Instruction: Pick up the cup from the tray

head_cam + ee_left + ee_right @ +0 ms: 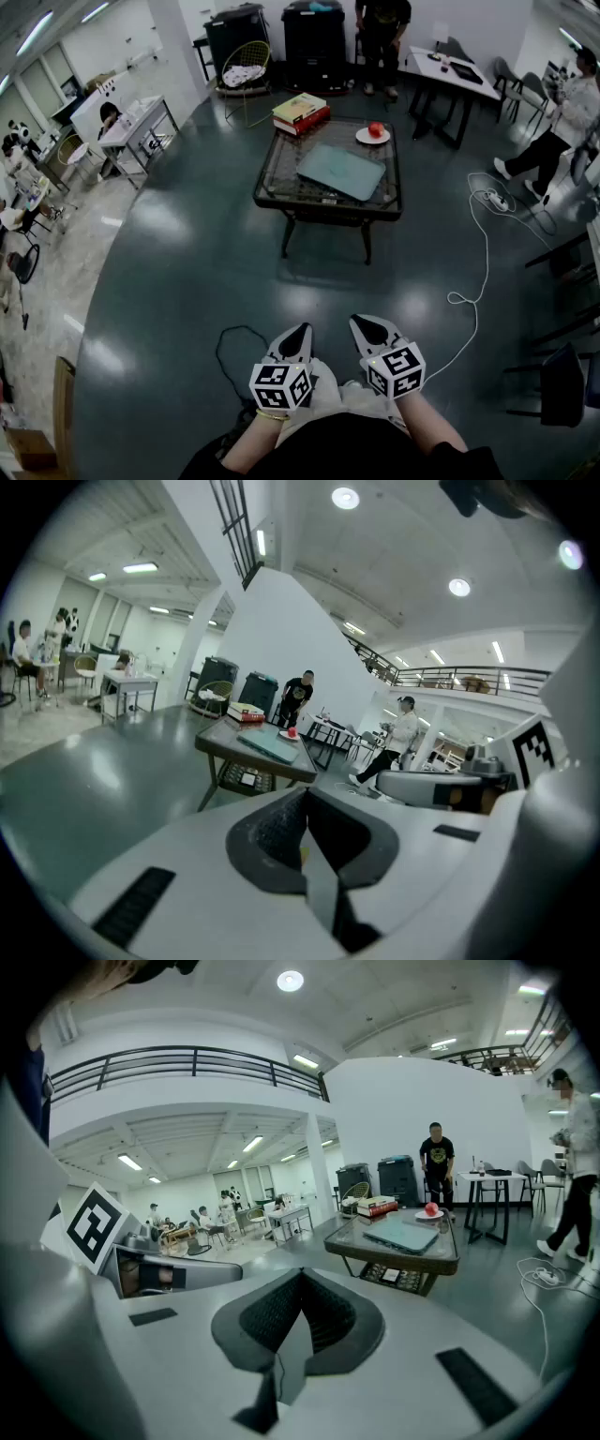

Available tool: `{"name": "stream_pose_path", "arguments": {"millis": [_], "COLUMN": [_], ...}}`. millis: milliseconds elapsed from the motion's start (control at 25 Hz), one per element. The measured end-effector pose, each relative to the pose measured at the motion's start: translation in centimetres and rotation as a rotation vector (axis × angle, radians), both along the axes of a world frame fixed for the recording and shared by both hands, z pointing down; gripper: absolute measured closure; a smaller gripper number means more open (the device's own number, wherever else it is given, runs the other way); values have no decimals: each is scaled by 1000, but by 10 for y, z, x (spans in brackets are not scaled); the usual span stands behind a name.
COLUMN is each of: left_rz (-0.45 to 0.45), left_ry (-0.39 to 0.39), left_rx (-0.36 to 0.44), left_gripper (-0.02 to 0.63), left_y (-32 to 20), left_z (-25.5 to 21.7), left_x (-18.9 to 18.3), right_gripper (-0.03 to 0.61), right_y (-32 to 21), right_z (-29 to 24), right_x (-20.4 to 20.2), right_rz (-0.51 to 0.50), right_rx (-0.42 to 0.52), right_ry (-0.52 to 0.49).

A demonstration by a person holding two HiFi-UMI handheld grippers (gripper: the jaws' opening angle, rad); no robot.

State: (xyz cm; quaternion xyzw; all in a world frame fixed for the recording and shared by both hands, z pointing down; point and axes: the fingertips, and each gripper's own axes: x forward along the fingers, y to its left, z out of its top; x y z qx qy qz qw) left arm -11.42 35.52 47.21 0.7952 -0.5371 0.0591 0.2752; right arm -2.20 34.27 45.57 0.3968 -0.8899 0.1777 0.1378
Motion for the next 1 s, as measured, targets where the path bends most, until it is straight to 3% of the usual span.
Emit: {"name": "stream_pose_path", "arguments": {"millis": [240, 360, 520, 1000], "left_rz": [99, 120, 98, 80], "left_ry": [-102, -88, -75, -144], "left_rx": [13, 15, 11, 22], "left_gripper": [604, 604, 604, 604], "left_y": [14, 14, 9, 22], "left_z": [-5, -13, -18, -19], "left_x": [21, 32, 44, 82], "right_gripper": [574, 574, 574, 574], "right_y": [16, 19, 20, 37], "right_z": [-17, -23, -22, -20], "right_x": [-6, -2, 5, 39], "right_rz": [0, -1, -19, -58], "right_rx": [34, 47, 48, 55], "right_ry": [2, -1, 3, -28]}}
